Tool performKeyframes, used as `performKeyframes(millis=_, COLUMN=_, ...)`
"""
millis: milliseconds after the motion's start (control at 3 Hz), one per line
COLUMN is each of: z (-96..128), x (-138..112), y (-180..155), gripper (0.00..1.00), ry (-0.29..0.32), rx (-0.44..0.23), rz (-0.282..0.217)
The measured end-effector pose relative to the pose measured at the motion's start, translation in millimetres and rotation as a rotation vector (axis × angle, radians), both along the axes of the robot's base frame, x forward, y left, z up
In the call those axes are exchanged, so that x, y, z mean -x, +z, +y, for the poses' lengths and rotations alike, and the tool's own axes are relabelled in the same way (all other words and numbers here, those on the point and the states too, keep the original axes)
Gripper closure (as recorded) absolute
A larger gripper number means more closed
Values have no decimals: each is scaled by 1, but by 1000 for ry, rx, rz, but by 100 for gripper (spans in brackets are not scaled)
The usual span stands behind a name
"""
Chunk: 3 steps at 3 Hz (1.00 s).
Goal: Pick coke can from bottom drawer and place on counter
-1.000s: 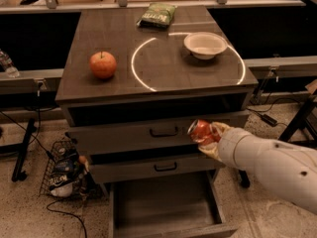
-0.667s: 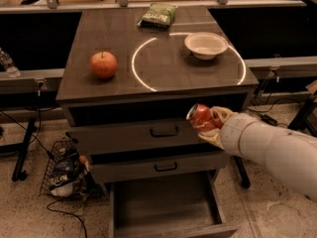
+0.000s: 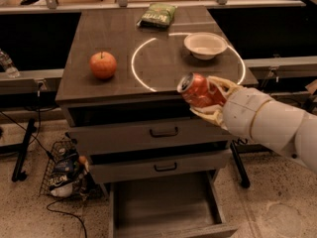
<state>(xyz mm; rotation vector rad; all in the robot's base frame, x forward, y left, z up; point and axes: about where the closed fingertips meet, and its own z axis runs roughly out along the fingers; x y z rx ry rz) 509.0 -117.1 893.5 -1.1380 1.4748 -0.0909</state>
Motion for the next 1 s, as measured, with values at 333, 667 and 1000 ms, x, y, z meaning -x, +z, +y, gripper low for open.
performKeyframes(millis=333, z=15, x=1, y=4, gripper=100, ry=20, rx=6, rz=-5)
performKeyframes(millis=667, z=20, x=-18, y=21, gripper=100, ry=34, rx=-45, rz=-60)
performKeyframes(millis=1000, z=41, x=-70, y=54, gripper=100, ry=67, rx=-188, rz=-114)
